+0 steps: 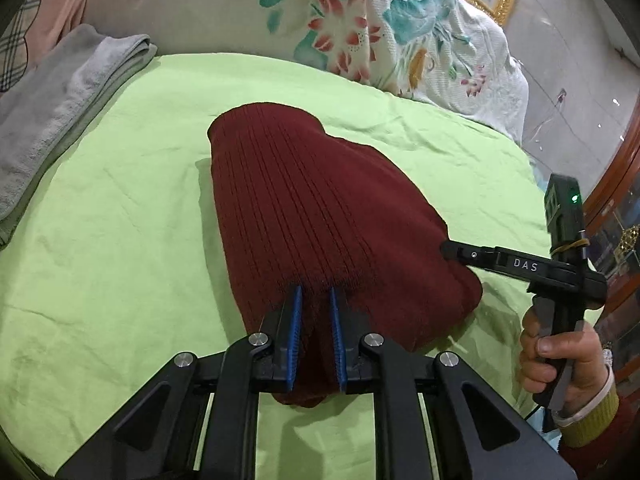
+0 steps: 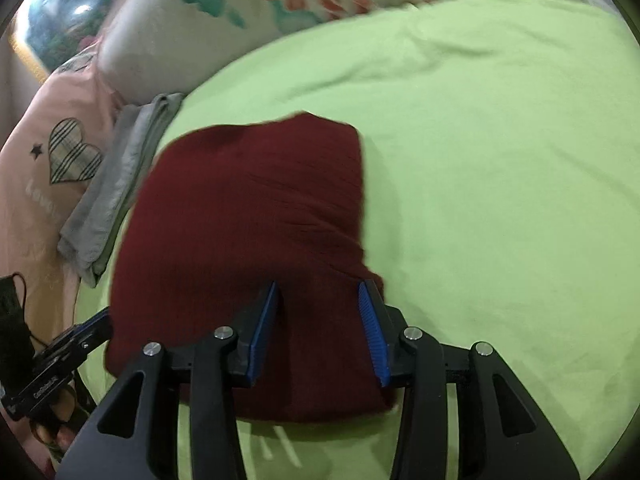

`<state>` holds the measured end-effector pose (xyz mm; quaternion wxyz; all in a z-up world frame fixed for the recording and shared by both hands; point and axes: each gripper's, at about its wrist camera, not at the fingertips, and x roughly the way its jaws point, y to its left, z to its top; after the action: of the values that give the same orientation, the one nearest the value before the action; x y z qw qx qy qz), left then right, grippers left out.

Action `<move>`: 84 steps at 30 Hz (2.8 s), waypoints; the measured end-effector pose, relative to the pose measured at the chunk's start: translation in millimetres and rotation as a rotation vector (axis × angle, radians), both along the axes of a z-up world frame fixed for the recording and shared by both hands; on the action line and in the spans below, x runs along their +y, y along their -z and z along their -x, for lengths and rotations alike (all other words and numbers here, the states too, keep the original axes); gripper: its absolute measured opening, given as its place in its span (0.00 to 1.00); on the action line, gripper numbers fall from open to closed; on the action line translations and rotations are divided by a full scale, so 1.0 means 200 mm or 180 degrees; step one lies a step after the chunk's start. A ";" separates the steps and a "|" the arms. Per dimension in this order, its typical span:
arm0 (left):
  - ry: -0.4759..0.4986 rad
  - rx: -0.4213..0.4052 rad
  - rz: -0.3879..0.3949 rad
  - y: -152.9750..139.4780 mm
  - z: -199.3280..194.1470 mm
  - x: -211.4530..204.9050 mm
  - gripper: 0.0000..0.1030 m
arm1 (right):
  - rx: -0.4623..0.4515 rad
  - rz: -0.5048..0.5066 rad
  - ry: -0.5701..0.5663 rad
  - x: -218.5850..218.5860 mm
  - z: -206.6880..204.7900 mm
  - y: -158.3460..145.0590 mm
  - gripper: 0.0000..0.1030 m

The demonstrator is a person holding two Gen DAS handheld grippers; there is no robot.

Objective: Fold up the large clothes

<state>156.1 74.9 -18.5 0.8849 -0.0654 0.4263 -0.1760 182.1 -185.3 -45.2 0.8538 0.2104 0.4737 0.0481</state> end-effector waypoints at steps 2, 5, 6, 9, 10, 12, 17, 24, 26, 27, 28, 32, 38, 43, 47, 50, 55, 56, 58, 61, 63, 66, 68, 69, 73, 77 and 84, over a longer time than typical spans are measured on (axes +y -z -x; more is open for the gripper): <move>-0.0018 -0.0007 0.0005 -0.01 0.01 0.01 0.17 | -0.0048 -0.0150 0.0043 -0.03 0.02 -0.01 0.42; -0.0108 0.0008 0.0000 -0.02 0.04 0.05 0.34 | -0.0219 -0.0133 -0.0029 -0.01 0.06 -0.11 0.42; -0.0134 0.0011 0.0006 -0.02 0.05 0.06 0.35 | -0.0246 -0.0139 -0.0039 0.01 0.08 -0.13 0.43; -0.0199 0.0023 0.0076 -0.02 0.09 0.09 0.35 | -0.0300 -0.0124 -0.0079 0.03 0.14 -0.18 0.44; -0.0235 0.0032 0.0080 -0.02 0.11 0.10 0.36 | -0.0297 -0.0125 -0.0091 0.04 0.16 -0.18 0.44; -0.0290 0.0045 0.0083 -0.01 0.14 0.11 0.39 | -0.0275 -0.0124 -0.0121 0.06 0.19 -0.18 0.44; -0.0416 0.0074 0.0093 -0.01 0.18 0.12 0.56 | -0.0218 -0.0014 -0.0203 0.10 0.30 -0.18 0.46; -0.0504 0.0053 -0.0104 -0.01 0.28 0.11 0.73 | -0.0204 0.0193 -0.0357 0.17 0.45 -0.18 0.56; -0.0524 0.0057 -0.0160 -0.01 0.31 0.12 0.78 | -0.0209 0.0282 -0.0410 0.20 0.50 -0.18 0.59; -0.0532 0.0066 -0.0210 0.00 0.33 0.12 0.78 | -0.0204 0.0307 -0.0430 0.20 0.51 -0.18 0.61; -0.0527 0.0065 -0.0265 0.01 0.36 0.12 0.78 | -0.0194 0.0333 -0.0452 0.21 0.53 -0.18 0.64; -0.0524 0.0078 -0.0554 0.05 0.44 0.11 0.79 | -0.0144 0.0394 -0.0507 0.22 0.60 -0.16 0.68; -0.0533 0.0204 -0.0699 0.14 0.53 0.12 0.79 | -0.0065 0.0441 -0.0513 0.24 0.65 -0.13 0.71; -0.0552 0.0228 -0.0778 0.16 0.56 0.12 0.79 | -0.0061 0.0511 -0.0601 0.28 0.67 -0.13 0.77; -0.0591 0.0271 -0.0844 0.14 0.54 0.12 0.79 | -0.0045 0.0577 -0.0665 0.29 0.69 -0.13 0.77; -0.0613 0.0279 -0.1010 0.11 0.54 0.11 0.79 | -0.0048 0.0633 -0.0699 0.29 0.70 -0.14 0.77; -0.0621 0.0199 -0.1098 0.05 0.55 0.09 0.79 | -0.0057 0.0706 -0.0743 0.31 0.73 -0.15 0.78; -0.0610 0.0188 -0.1100 0.04 0.56 0.09 0.79 | -0.0060 0.0707 -0.0752 0.31 0.73 -0.15 0.78; -0.0589 0.0139 -0.1136 0.01 0.56 0.07 0.79 | -0.0065 0.0697 -0.0759 0.31 0.73 -0.16 0.78; -0.0596 0.0058 -0.1207 -0.04 0.57 0.05 0.79 | -0.0089 0.0707 -0.0789 0.32 0.73 -0.18 0.78; -0.0607 0.0009 -0.1223 -0.07 0.56 0.05 0.79 | -0.0114 0.0716 -0.0809 0.33 0.73 -0.20 0.78; -0.0606 -0.0042 -0.1226 -0.11 0.56 0.05 0.79 | -0.0161 0.0729 -0.0850 0.33 0.73 -0.24 0.78; -0.0589 -0.0078 -0.1236 -0.14 0.56 0.04 0.79 | -0.0199 0.0753 -0.0871 0.33 0.73 -0.27 0.78; -0.0591 -0.0103 -0.1256 -0.15 0.56 0.03 0.79 | -0.0225 0.0765 -0.0886 0.33 0.72 -0.29 0.78; -0.0614 -0.0172 -0.1270 -0.20 0.55 0.02 0.80 | -0.0314 0.0771 -0.0912 0.33 0.72 -0.36 0.78; -0.0628 -0.0164 -0.1227 -0.20 0.51 0.02 0.80 | -0.0356 0.0691 -0.0903 0.31 0.68 -0.36 0.79; -0.0684 -0.0095 -0.1052 -0.17 0.35 0.05 0.80 | -0.0326 0.0536 -0.0604 0.20 0.49 -0.30 0.79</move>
<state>85.7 84.0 15.5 0.9035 0.0382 0.4267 -0.0091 84.5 -145.2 15.2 0.8832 0.0896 0.4496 0.0994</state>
